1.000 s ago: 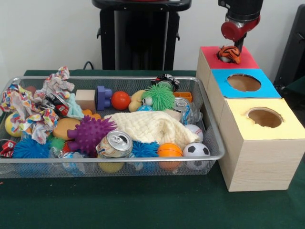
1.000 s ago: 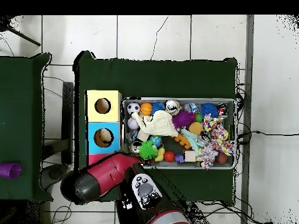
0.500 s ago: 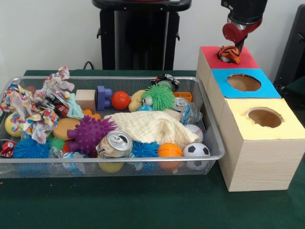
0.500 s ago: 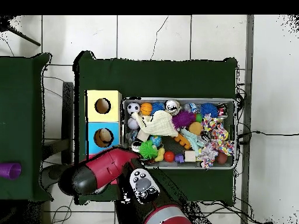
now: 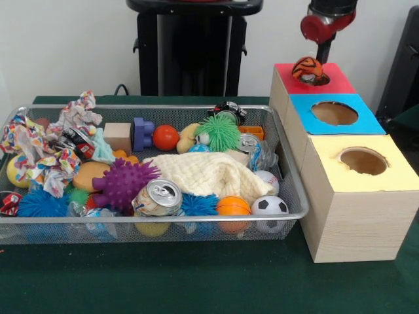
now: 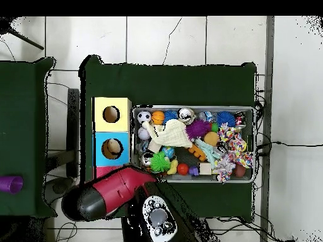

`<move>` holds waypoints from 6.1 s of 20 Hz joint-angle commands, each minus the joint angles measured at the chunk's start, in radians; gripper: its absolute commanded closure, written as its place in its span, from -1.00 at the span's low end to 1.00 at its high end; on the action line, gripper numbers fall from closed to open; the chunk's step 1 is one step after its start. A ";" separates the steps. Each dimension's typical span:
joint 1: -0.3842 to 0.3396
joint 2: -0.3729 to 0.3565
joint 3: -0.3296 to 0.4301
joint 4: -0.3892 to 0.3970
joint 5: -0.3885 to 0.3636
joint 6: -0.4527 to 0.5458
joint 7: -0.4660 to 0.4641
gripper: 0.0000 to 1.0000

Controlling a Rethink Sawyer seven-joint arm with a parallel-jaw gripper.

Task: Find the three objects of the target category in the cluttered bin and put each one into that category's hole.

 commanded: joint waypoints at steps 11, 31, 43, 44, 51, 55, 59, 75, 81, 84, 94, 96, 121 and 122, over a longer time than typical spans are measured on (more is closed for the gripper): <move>0.015 -0.134 -0.032 0.032 0.068 0.134 0.090 1.00; -0.003 0.117 -0.039 -0.211 -0.086 0.003 0.021 1.00; -0.031 0.338 -0.033 -0.303 -0.184 -0.240 0.009 1.00; -0.037 0.355 -0.027 -0.311 -0.188 -0.248 0.001 1.00; -0.051 0.389 -0.010 -0.329 -0.198 -0.248 -0.006 1.00; -0.049 0.375 -0.010 -0.323 -0.193 -0.223 0.012 1.00; -0.026 0.239 -0.020 -0.257 -0.157 -0.114 0.054 1.00; 0.008 -0.129 -0.004 -0.127 0.027 0.240 0.046 1.00; -0.021 0.005 0.002 -0.214 -0.029 0.207 -0.015 1.00; -0.042 0.027 0.007 -0.253 -0.045 0.228 -0.059 1.00; -0.090 0.075 0.039 -0.323 -0.066 0.269 -0.132 1.00; -0.108 0.079 0.048 -0.338 -0.064 0.288 -0.155 1.00; -0.165 0.166 0.053 -0.242 -0.160 0.065 -0.064 1.00; -0.166 0.164 0.052 -0.237 -0.165 0.057 -0.062 1.00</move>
